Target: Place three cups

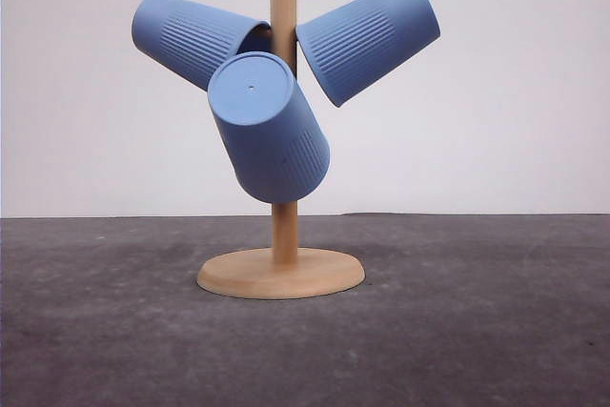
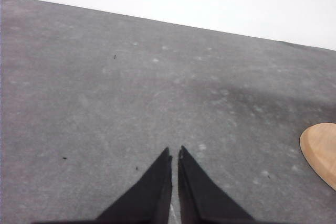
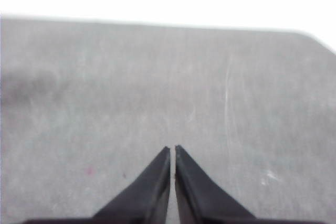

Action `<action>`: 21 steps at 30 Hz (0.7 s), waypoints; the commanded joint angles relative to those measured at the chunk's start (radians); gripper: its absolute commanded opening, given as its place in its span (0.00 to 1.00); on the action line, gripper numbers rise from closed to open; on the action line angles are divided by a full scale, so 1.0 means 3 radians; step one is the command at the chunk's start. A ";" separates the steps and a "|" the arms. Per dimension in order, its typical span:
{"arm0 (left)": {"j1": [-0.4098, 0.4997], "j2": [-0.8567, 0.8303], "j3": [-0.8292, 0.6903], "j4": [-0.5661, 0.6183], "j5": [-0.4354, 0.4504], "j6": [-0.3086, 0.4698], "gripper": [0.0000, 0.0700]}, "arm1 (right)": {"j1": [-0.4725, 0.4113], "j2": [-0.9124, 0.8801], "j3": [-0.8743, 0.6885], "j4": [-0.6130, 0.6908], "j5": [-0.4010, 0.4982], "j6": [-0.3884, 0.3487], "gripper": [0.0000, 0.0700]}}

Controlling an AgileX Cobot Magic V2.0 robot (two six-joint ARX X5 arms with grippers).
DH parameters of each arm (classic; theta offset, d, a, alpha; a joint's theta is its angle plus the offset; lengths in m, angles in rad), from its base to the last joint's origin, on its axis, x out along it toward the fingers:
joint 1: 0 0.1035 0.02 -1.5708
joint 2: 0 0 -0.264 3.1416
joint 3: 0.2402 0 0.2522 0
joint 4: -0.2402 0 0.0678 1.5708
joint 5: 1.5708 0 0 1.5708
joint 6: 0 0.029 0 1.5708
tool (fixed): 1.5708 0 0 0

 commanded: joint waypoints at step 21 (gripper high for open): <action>-0.0005 -0.0005 -0.0042 -0.0013 0.0002 0.0047 0.00 | -0.0046 0.0002 -0.0012 0.0214 0.0003 0.0034 0.02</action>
